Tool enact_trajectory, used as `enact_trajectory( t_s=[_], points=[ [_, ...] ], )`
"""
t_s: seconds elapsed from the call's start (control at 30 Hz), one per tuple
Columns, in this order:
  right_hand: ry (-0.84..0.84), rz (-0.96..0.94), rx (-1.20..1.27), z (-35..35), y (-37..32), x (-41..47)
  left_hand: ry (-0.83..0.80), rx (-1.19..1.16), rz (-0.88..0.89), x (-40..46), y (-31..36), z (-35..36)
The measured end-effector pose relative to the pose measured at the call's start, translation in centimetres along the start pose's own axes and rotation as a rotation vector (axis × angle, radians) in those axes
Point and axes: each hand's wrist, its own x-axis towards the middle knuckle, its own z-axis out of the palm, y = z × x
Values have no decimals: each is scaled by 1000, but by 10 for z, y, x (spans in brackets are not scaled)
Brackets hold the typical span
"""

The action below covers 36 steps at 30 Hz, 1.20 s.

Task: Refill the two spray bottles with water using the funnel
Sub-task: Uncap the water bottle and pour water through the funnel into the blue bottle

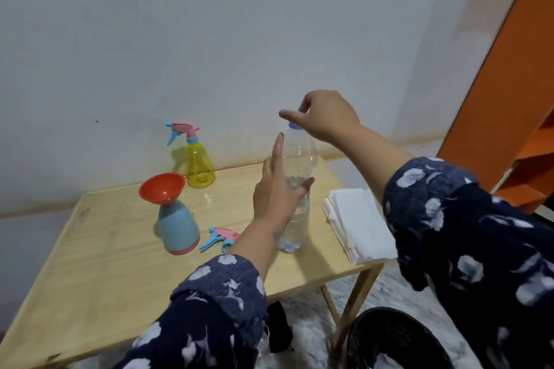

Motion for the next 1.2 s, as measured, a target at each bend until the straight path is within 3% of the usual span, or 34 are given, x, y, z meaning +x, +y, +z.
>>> enact_trajectory(
  t_s=[0.17, 0.37, 0.63, 0.87, 1.07, 1.2],
  points=[
    [-139, -161, -220, -6, -13, 12, -11, -35, 6, 0, -3, -4],
    [-351, -260, -185, -25, -9, 15, -47, -119, -4, -2, -5, -7],
    [-475, -319, -270, -42, -14, 19, -118, -198, -6, 0, -7, -14],
    [-485, -304, -168, -44, -14, 16, -177, -320, -36, 0, -7, -20],
    [-411, -261, 55, -40, 2, 14, -184, -307, -38, 0, -5, -20],
    [-435, -285, 40, -37, 5, 13, -183, -286, -39, 1, -4, -19]
  ],
)
